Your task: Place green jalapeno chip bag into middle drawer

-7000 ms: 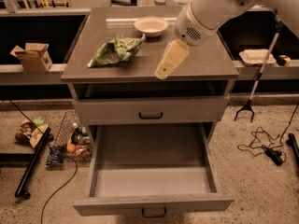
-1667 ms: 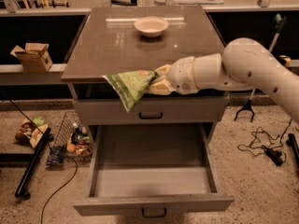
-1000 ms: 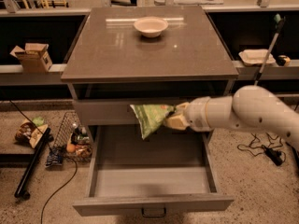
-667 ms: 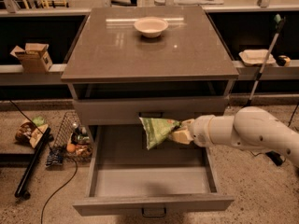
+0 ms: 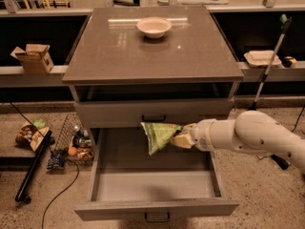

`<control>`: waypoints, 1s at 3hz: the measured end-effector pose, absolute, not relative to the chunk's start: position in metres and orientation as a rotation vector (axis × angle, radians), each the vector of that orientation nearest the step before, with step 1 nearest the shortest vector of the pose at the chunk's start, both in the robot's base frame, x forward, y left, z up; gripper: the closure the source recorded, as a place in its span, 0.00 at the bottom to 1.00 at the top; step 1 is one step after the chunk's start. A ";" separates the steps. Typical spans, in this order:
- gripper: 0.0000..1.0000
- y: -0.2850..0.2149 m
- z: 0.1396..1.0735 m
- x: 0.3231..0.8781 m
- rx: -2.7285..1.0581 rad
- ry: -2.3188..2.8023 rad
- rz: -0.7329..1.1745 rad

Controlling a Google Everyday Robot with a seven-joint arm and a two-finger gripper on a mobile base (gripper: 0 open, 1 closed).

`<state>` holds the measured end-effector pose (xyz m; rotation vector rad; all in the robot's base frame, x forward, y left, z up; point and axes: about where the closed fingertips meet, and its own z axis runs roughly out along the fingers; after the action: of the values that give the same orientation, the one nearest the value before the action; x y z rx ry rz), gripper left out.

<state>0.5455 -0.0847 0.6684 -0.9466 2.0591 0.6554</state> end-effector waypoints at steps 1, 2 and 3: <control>1.00 -0.086 0.618 0.548 -0.888 2.136 0.698; 1.00 -0.088 0.550 0.550 -0.807 2.242 0.752; 1.00 -0.088 0.492 0.554 -0.738 2.329 0.789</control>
Offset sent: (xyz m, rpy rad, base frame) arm 0.0059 -0.0081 -0.2006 0.0375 0.3327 -0.1472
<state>0.5537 -0.0875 0.4919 -0.7380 2.3286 0.7888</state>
